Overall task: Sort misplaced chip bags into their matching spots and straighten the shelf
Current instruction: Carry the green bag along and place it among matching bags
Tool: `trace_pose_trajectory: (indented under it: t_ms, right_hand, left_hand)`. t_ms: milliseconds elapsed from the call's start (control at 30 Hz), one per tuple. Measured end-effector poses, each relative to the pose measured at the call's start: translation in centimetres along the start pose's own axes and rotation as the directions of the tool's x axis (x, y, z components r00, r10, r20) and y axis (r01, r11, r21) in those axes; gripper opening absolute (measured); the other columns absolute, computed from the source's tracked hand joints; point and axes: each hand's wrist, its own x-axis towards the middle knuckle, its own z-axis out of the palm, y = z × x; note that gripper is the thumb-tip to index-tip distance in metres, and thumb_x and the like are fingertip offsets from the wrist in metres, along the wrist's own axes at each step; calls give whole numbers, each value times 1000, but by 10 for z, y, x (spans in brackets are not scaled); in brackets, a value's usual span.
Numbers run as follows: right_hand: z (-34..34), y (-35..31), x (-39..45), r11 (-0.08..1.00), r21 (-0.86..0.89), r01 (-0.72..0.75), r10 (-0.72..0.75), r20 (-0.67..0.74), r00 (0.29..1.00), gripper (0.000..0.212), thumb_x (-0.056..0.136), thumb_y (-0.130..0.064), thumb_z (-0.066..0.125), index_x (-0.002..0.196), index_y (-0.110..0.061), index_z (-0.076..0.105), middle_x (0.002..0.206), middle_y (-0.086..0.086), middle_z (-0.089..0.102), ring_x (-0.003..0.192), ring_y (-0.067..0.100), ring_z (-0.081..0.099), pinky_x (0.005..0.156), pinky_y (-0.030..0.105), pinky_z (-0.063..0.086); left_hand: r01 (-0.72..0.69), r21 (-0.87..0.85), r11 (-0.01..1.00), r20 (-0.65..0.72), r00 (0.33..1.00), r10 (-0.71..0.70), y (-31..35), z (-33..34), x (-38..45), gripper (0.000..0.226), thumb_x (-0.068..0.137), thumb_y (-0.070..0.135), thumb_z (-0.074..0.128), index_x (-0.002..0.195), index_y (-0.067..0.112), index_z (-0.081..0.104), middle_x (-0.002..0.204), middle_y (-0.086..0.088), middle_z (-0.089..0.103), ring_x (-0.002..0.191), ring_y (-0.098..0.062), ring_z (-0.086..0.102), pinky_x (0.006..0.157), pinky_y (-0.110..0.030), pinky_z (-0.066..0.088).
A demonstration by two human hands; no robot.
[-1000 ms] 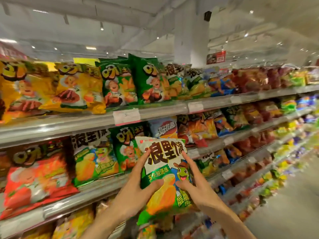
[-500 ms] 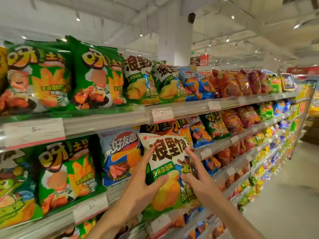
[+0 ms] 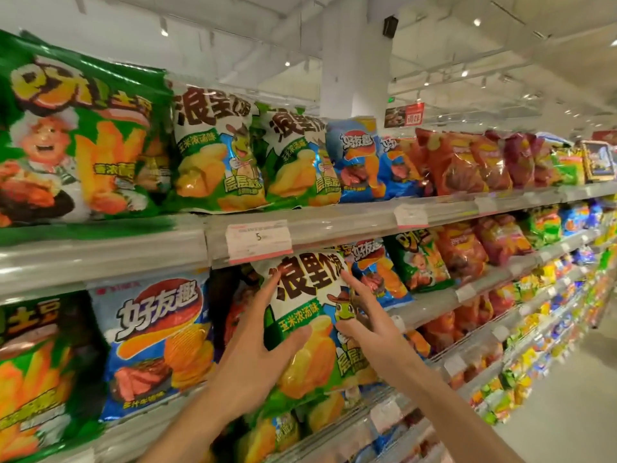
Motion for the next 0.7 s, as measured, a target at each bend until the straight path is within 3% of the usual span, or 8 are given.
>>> trace_pose_trajectory:
  t_ms: [133,200,267,333,400,500,567,700]
  right_hand:
    - [-26,27,27,992,125,34,-43,68,997,61,99,-19,55,137,-62,37,146,-30,38,124,-15,43,99,25,43]
    - [-41,43,43,977,211,21,-36,66,997,53,100,-19,52,135,-58,43,138,-13,53,115,0,57,90,26,48]
    - [-57,58,61,968,250,-16,10,29,1000,41,101,-23,51,130,-52,50,122,-10,64,103,3,64,81,25,52]
    - [-67,74,81,983,176,-45,52,-36,998,29,100,-29,53,126,-42,53,109,-14,66,101,4,64,86,25,53]
    - [-69,90,103,996,-14,-84,83,-70,994,28,98,-32,57,124,-35,49,104,-11,62,99,8,62,85,21,49]
    - [-63,104,127,973,-211,-88,87,-16,996,33,90,-46,57,114,-24,53,98,1,65,94,27,65,84,41,51]
    - [-55,108,136,965,-237,-111,123,37,992,47,86,-54,52,118,-19,52,105,5,70,96,28,66,86,46,53]
    - [-47,101,141,961,-229,-154,177,82,981,41,97,-38,51,128,-11,47,114,13,67,104,34,64,84,38,50]
  left_hand:
    - [29,52,998,-51,998,-26,3,26,18,86,72,67,68,141,71,16,153,31,31,140,2,35,116,-42,36]
    - [45,109,993,-93,995,-35,6,40,23,86,72,68,67,141,70,16,152,29,33,139,3,35,116,-41,37]
    - [69,154,986,-146,988,-46,9,53,28,85,75,65,67,142,69,15,152,28,33,139,2,35,116,-40,36]
    - [88,193,977,-168,984,-55,12,60,30,84,78,60,69,142,69,14,151,29,34,139,1,36,115,-42,37]
    - [112,226,968,-178,981,-72,15,64,31,84,82,53,71,142,70,15,148,30,38,136,0,42,111,-44,42]
    - [157,255,954,-216,971,-102,18,73,31,85,83,48,73,141,71,16,148,32,38,134,-2,46,108,-45,46]
    - [168,280,945,-223,969,-107,19,76,29,85,84,48,72,142,70,15,149,35,34,136,-1,43,110,-45,44]
    - [177,296,939,-230,967,-110,22,76,28,84,84,48,72,144,67,17,149,33,36,137,-1,41,111,-44,42]
